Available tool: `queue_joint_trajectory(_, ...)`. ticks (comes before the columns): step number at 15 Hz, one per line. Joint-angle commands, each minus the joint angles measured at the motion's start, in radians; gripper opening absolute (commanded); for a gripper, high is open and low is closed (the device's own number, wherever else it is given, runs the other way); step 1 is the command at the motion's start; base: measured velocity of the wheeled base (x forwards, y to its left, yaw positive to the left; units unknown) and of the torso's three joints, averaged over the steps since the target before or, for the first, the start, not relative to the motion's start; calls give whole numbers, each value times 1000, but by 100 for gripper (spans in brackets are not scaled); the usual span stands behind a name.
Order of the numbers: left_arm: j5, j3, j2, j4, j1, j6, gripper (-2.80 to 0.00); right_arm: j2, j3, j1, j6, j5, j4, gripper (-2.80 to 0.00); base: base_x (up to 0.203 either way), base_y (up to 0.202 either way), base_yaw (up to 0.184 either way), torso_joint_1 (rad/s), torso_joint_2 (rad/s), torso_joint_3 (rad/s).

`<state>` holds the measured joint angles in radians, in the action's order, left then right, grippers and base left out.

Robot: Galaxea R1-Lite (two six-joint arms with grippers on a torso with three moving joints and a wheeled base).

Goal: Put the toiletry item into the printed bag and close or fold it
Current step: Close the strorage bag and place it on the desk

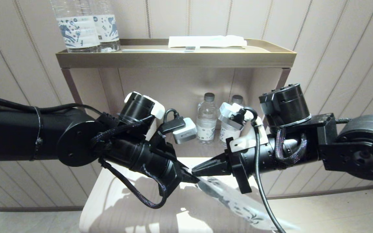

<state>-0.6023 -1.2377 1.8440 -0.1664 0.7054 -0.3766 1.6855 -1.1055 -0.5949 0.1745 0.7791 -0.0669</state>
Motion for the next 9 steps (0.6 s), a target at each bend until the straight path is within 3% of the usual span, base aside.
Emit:
queue_joint_trajectory(1,-4,0,-2,-1,0,-2,-280,2,1,0,3,4,-1,-280,0,0,0,0,0,0)
queue_joint_trajectory(7,-2,-18,0,-16,0,16,-280,-8,7,6,6,-8,-2,-280,0,0,0,0,0,0)
queue_joint_trajectory(8,-2,-23,-1,-23,0,18,-280,-6,6,7,5,-6,-2,0,0,0,0,0,0,0)
queue_joint_trajectory(9,-2,-37,-1,-39,-1,20,-280,-3,5,7,5,-5,-2,0,0,0,0,0,0,0)
